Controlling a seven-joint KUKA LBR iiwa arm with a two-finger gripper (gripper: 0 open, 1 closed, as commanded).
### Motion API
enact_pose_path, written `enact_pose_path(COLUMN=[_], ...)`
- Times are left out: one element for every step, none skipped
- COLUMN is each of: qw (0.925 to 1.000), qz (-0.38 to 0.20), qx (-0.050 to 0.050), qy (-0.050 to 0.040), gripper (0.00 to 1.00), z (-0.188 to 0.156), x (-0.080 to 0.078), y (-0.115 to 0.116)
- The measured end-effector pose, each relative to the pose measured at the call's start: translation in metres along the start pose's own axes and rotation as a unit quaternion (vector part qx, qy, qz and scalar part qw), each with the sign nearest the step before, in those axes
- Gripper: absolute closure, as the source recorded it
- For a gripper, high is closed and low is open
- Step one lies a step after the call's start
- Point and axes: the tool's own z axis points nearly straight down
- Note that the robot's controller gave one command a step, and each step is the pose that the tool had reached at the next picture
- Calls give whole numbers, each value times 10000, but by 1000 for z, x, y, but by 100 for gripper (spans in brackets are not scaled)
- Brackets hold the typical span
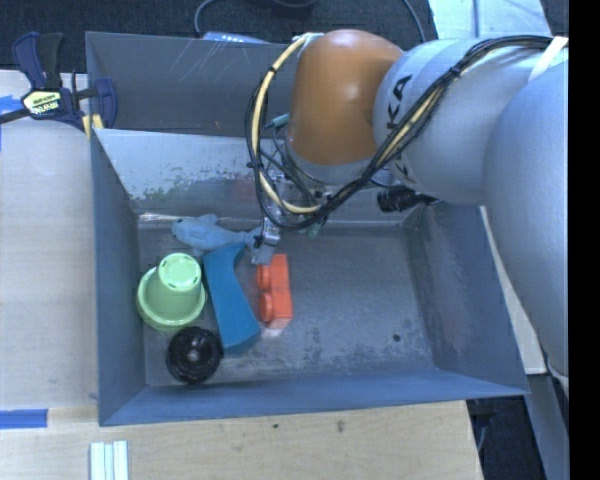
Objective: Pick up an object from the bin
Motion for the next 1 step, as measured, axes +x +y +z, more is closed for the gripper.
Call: enact_pose_path(qw=[9999], qz=[171], qx=[1], qy=[-3], gripper=[0], z=[0], x=[-7], y=[-14])
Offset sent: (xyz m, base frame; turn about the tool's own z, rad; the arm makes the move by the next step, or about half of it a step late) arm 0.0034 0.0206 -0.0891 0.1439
